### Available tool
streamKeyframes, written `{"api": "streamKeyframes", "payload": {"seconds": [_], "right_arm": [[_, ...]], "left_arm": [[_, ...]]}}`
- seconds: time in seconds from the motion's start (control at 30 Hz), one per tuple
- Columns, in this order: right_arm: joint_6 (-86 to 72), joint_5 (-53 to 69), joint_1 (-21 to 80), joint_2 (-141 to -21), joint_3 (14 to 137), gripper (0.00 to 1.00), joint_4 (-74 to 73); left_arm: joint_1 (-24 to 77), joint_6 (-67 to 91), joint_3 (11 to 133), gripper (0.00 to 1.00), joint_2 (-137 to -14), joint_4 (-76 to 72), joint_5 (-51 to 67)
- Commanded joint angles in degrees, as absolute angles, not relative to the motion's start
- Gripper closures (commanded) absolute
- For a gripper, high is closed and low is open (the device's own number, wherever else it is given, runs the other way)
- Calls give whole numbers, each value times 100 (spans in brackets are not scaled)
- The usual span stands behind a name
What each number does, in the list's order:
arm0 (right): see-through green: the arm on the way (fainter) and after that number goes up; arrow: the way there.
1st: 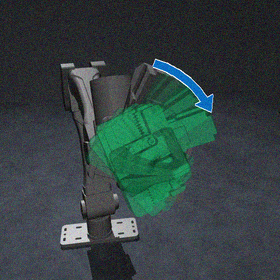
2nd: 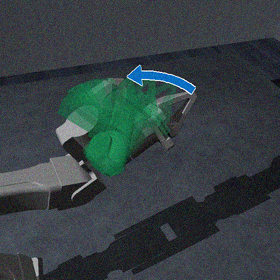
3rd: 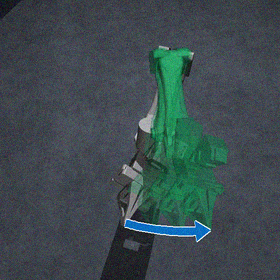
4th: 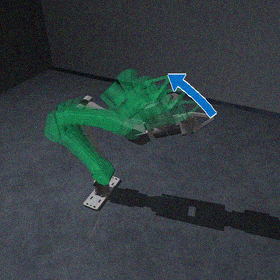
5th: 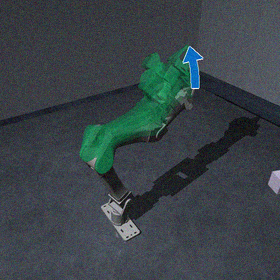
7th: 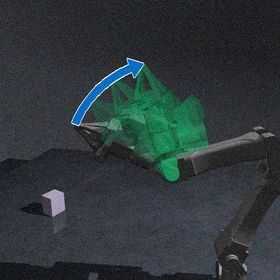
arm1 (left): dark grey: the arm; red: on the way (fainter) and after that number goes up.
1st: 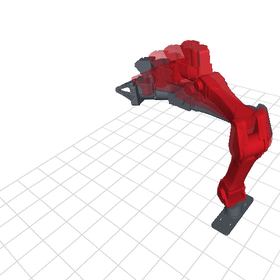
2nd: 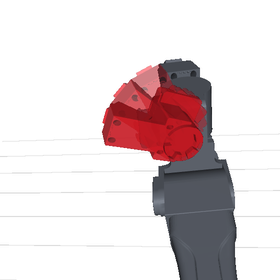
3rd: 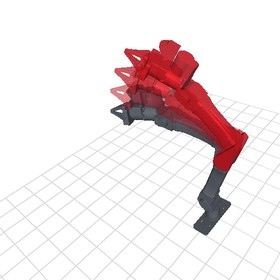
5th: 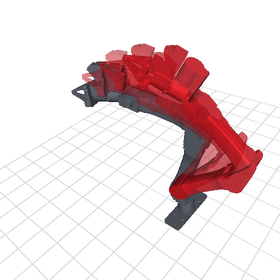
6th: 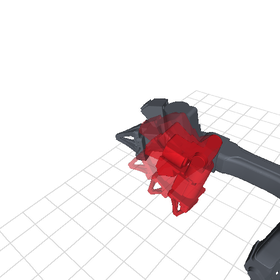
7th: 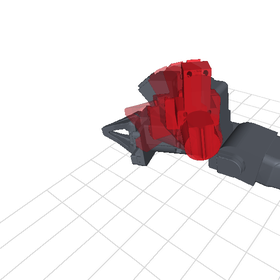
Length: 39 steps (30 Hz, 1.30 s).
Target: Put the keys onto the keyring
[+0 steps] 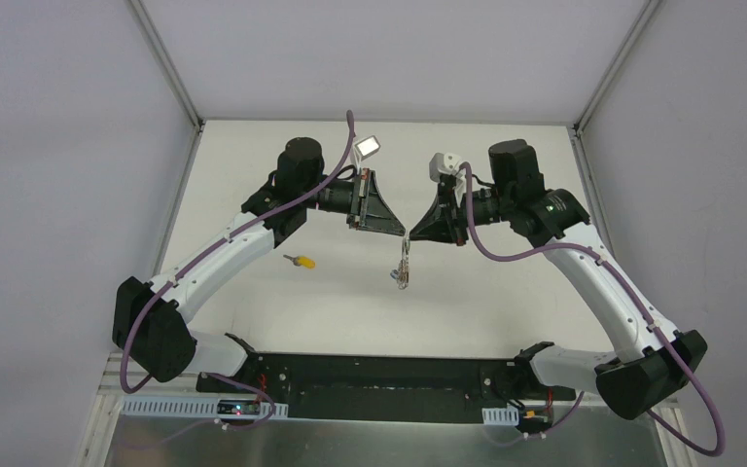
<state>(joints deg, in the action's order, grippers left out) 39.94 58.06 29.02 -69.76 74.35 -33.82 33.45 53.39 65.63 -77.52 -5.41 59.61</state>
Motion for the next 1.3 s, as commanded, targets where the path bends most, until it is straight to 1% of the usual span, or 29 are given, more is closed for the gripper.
{"api": "streamKeyframes", "payload": {"seconds": [0.0, 0.4, 1.27], "right_arm": [[4181, 6070, 2876, -6848, 7679, 100, -3476], [4189, 6078, 2865, -6803, 7713, 100, -3494], [3933, 6133, 2856, -6854, 7697, 100, -3275]], "left_arm": [[3393, 5270, 6594, 100, -7609, -711, 6108], [3393, 5033, 6587, 100, -7629, -471, 6051], [3443, 5020, 6629, 100, -7682, -457, 6035]]}}
